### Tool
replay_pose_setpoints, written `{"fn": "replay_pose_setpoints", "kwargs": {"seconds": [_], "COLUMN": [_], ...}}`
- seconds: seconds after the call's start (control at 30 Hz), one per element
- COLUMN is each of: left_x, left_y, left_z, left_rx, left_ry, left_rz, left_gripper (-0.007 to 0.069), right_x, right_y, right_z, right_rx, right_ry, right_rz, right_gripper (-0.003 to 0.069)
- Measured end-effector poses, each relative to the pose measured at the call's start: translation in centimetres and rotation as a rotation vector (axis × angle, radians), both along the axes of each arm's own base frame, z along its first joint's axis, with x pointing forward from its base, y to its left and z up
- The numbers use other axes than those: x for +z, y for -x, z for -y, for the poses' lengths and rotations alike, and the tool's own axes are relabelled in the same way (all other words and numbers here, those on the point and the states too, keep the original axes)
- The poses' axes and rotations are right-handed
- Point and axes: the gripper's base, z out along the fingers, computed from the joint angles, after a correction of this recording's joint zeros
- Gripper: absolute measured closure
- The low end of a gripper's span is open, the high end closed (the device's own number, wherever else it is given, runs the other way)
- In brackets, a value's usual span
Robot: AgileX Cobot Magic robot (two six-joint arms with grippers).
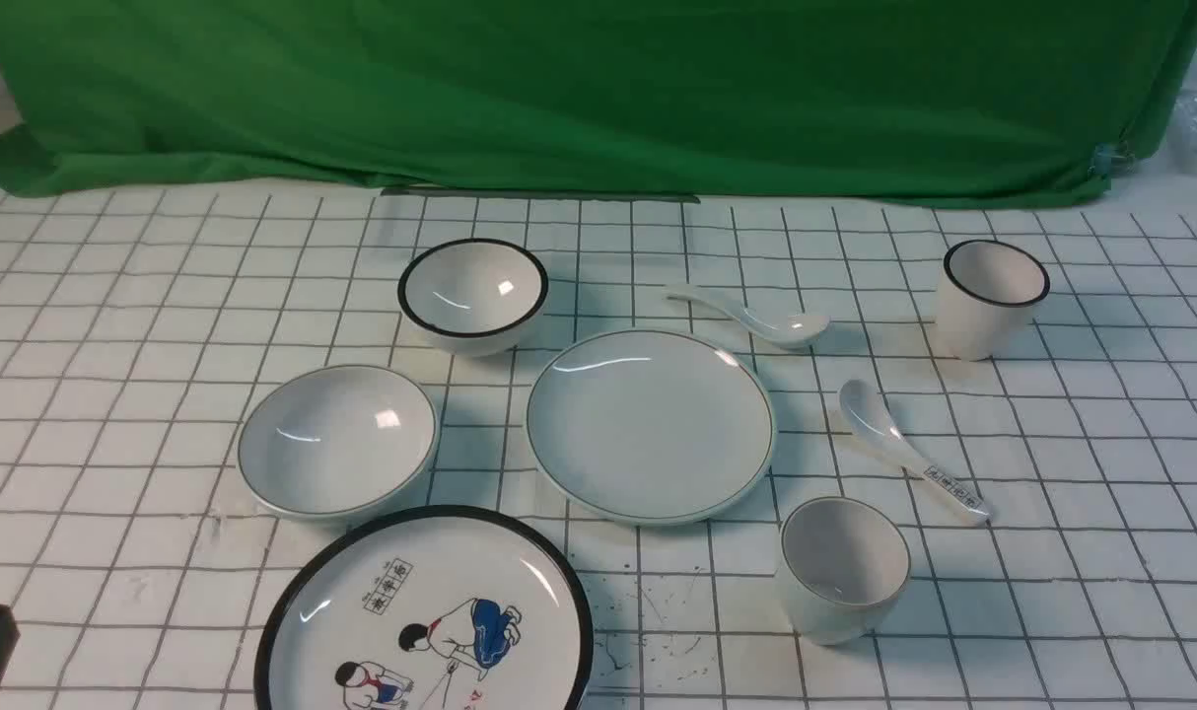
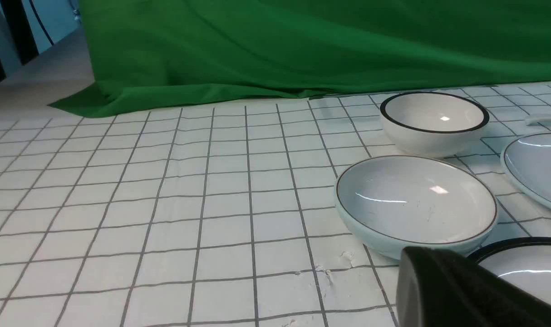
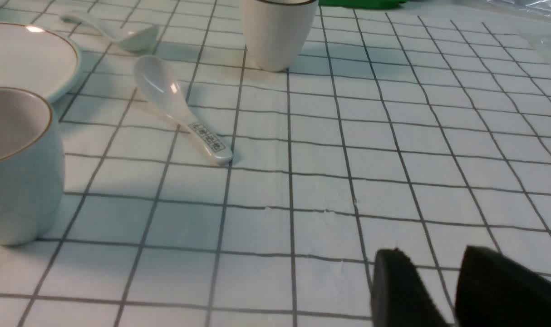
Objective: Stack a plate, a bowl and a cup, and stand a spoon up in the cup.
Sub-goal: Use the left arm to grab a blue rice bowl
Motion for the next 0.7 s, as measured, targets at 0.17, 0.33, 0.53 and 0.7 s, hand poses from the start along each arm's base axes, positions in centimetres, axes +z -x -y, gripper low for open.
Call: {"fn": "replay_pose_setpoints", "kwargs": {"seconds": [0.17, 0.33, 0.53, 0.7], "left_x": [0.1, 1.4, 2.7, 5.2], "left_y": [0.0, -0.1, 0.1, 1.2], "left_z": [0.0, 0.0, -0.9, -2.7], "left_rx": [-0.001, 0.020, 0.086, 0.144], "left_ry": [0.041, 0.427, 0.604, 0.850], "left_rz": [0.014, 0.129, 0.284, 0.652], "left_gripper": [0.0621, 0.0621, 0.0621, 0.0621], "right_x": [0.0, 0.0, 0.0, 0.1], "right_y": [0.0, 0.0, 0.0, 0.0], "right_z": [0.0, 0.0, 0.0, 0.0], "right_rx": [0.000, 0.000, 0.000, -0.001], "right_ry": [0.000, -0.001, -0.001, -0.002], "right_rz": [0.000, 0.000, 0.000, 0.012], "right_gripper": [0.0419, 0.0419, 0.0419, 0.0419]}}
